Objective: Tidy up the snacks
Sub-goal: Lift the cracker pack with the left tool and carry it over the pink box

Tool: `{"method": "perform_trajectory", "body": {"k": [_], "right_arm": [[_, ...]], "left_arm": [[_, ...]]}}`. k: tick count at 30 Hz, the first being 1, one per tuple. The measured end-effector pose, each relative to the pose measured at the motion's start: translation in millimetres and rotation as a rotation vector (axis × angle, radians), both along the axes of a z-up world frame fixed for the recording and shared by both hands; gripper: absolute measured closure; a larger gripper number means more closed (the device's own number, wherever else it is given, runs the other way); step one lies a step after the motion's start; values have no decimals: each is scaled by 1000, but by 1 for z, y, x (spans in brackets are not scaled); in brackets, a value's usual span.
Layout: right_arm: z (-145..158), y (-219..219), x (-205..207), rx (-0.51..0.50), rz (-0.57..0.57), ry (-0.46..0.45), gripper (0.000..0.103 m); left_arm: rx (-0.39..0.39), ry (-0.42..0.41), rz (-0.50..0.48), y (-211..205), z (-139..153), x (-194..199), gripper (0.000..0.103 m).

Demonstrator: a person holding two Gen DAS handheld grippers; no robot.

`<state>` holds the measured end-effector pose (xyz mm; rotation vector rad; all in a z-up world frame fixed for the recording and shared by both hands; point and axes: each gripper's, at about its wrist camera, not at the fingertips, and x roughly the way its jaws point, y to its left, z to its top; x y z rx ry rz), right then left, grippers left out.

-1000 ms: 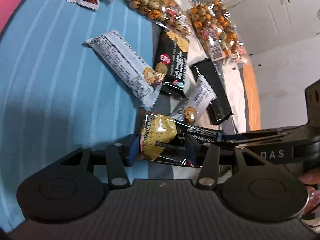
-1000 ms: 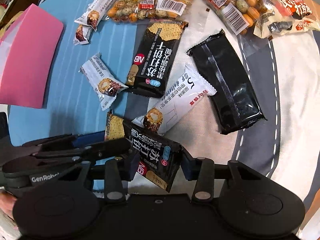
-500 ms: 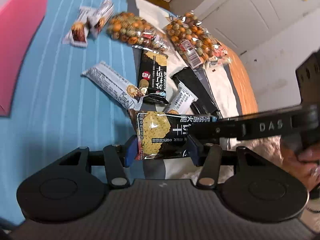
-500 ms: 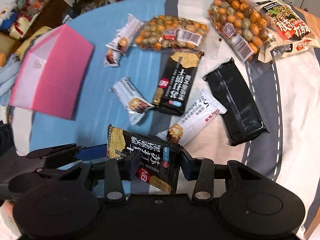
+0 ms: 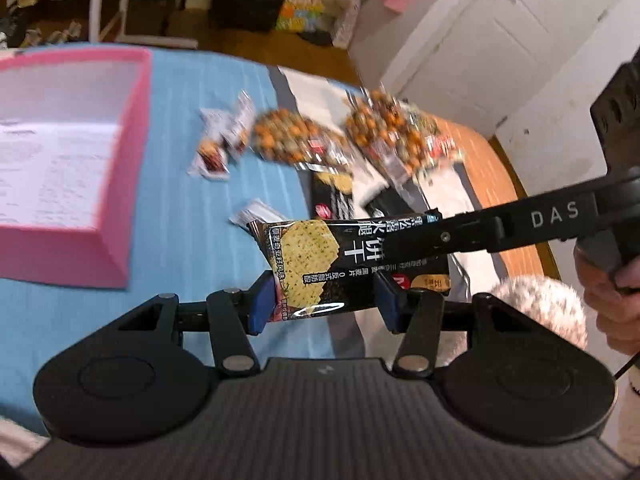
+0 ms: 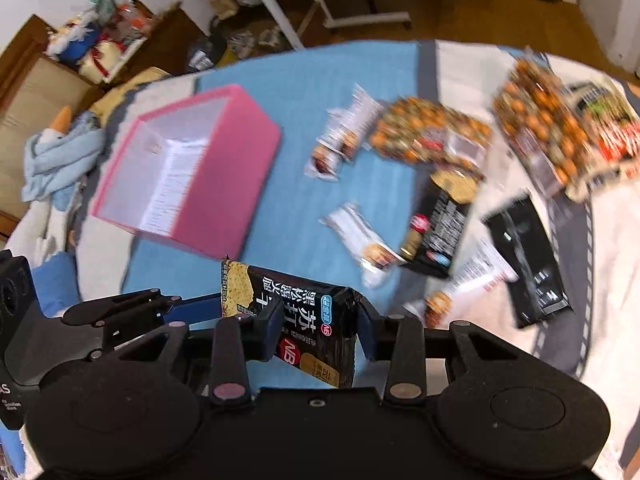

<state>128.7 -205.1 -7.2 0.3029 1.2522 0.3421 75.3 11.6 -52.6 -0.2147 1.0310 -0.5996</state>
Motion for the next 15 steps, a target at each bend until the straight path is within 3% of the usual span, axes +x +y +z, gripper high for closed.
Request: {"method": "perform_trajectory", "body": {"k": [7, 15], "right_arm": [[22, 48, 30, 53, 71, -84, 61], [10, 106, 89, 142, 118, -138, 62]], "left_arm": [[25, -94, 89, 51, 29, 19, 53], [46, -132, 229, 120, 31, 68, 53]]}}
